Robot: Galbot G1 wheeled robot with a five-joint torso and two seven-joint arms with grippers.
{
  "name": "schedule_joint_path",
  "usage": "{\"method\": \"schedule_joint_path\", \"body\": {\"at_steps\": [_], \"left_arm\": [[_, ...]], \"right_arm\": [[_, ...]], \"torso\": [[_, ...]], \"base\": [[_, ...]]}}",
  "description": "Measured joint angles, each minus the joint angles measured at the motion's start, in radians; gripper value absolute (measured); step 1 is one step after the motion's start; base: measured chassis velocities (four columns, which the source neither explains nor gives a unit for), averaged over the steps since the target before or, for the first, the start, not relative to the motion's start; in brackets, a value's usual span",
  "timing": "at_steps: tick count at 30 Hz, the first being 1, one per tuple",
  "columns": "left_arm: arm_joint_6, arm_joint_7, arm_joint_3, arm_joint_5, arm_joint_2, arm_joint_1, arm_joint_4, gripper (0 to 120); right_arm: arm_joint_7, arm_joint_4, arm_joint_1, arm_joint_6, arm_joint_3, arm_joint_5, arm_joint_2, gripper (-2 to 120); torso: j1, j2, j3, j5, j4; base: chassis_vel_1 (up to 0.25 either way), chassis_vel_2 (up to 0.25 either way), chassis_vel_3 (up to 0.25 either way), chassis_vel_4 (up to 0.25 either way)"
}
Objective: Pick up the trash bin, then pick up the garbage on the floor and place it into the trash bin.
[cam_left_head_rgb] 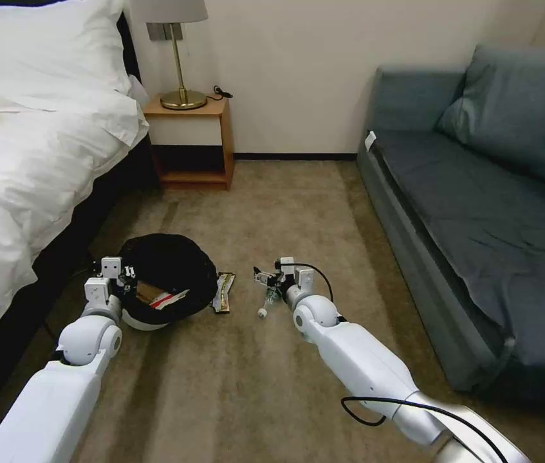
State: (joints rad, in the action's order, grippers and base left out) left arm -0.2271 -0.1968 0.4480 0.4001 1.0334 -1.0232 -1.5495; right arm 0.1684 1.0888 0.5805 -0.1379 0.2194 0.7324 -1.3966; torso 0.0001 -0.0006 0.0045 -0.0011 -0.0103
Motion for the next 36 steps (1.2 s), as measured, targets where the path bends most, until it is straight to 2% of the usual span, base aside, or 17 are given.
{"method": "schedule_joint_path", "body": {"at_steps": [36], "left_arm": [[0.005,0.01,0.004,-0.001,-0.002,0.002,0.01,5]], "right_arm": [[-0.02,-0.021,-0.004,0.002,0.011,-0.001,-0.012,100]], "torso": [[0.0,0.0,0.0,0.0,-0.0001]], "base": [[-0.012,0.011,0.013,-0.01]]}}
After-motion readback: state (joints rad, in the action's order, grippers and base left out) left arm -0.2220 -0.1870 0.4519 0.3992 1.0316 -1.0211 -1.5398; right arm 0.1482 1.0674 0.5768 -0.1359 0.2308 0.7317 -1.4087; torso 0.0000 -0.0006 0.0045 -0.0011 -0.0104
